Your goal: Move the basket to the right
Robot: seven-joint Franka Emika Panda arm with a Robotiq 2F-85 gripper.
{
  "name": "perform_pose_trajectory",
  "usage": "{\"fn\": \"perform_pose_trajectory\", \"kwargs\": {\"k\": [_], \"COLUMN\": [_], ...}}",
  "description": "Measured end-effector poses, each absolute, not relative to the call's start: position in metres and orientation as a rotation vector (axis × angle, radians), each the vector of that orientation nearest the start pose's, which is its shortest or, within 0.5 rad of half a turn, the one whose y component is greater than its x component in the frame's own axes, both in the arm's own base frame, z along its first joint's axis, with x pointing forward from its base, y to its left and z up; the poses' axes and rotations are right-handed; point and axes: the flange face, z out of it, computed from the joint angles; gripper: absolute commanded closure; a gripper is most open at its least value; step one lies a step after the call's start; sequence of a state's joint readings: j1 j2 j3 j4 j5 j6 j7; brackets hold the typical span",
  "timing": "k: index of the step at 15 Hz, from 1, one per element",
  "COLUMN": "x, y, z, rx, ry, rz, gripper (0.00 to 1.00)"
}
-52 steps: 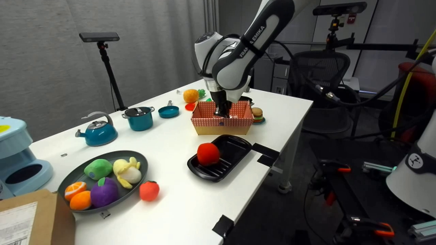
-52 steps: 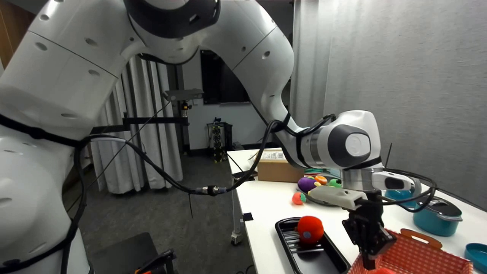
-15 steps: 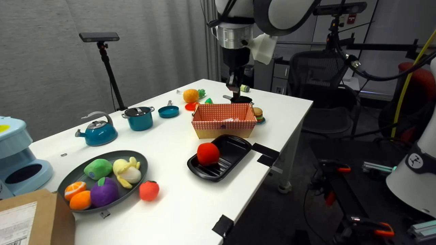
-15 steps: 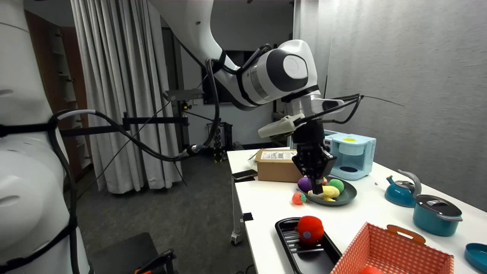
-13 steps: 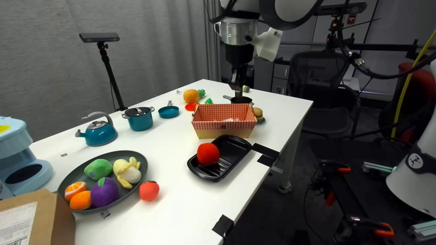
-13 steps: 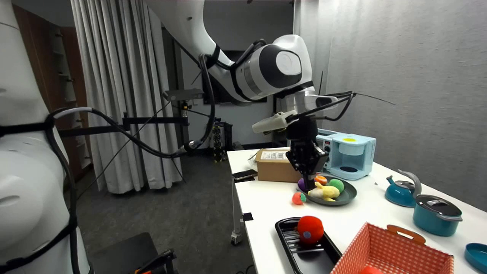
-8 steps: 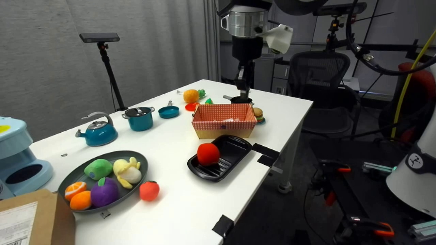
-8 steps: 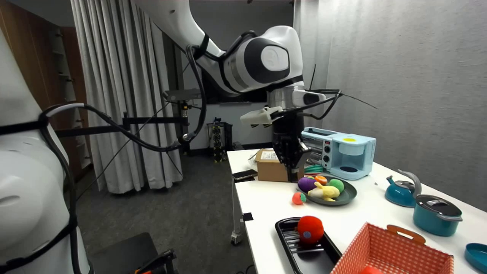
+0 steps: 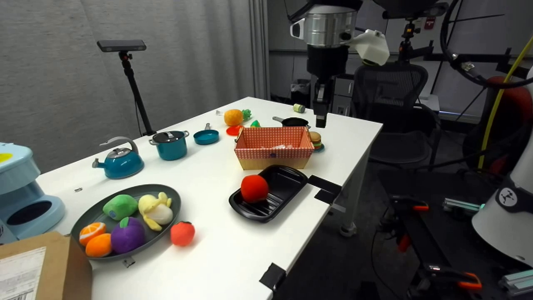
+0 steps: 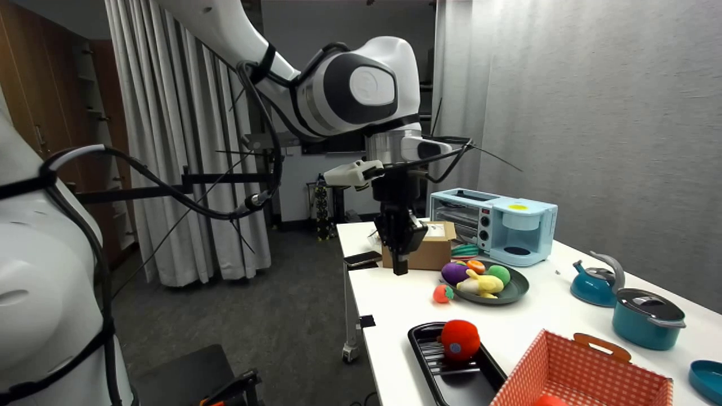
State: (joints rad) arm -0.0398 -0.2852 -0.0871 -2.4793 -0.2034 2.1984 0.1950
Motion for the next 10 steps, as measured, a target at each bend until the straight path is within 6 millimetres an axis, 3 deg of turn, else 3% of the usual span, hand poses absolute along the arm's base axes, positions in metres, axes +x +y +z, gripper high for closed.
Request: {"fn": "perform_pose_trajectory", "kwargs": {"k": [9, 10], "x": [0.393, 0.391], "y": [-0.068, -0.068], "z": [0.415, 0.417], "rx": [-3.26, -3.259], "ry": [0.376, 0.378], "rz": [-0.05, -0.057], "gripper": [1.0, 0.93]}}
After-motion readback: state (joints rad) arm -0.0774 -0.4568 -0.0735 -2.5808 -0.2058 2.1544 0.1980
